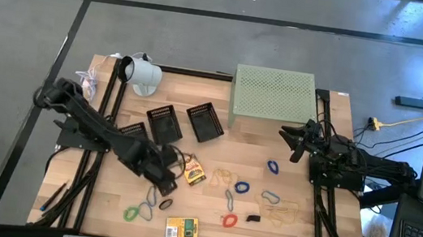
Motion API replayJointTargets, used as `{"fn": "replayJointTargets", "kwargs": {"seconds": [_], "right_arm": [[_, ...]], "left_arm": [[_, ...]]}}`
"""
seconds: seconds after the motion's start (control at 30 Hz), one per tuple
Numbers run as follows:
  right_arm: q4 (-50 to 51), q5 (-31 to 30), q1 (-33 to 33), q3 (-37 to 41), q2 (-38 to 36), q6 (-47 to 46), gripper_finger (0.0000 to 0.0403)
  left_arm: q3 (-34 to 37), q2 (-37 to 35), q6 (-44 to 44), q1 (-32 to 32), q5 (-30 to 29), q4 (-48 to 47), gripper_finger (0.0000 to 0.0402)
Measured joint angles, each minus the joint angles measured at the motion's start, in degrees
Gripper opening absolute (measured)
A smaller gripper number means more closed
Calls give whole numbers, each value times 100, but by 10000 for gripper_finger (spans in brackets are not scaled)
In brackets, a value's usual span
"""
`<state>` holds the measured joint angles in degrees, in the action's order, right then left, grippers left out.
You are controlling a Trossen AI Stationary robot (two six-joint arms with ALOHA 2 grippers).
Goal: Pick & Place Office Desk Supplies
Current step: Put the black rubber band into the left black basket
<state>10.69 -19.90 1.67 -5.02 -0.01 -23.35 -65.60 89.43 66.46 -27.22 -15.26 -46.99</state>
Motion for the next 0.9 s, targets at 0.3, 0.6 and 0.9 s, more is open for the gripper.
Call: {"fn": "replayJointTargets", "kwargs": {"seconds": [0.3,0.6,0.9], "right_arm": [[0,-2,0,0,0,2,131],[0,-4,0,0,0,2,131],[0,-20,0,0,0,4,131]], "left_arm": [[4,918,-450,-233,608,604,144],[0,1239,-621,-434,1322,978,143],[2,1722,-569,-552,1341,980,143]]}}
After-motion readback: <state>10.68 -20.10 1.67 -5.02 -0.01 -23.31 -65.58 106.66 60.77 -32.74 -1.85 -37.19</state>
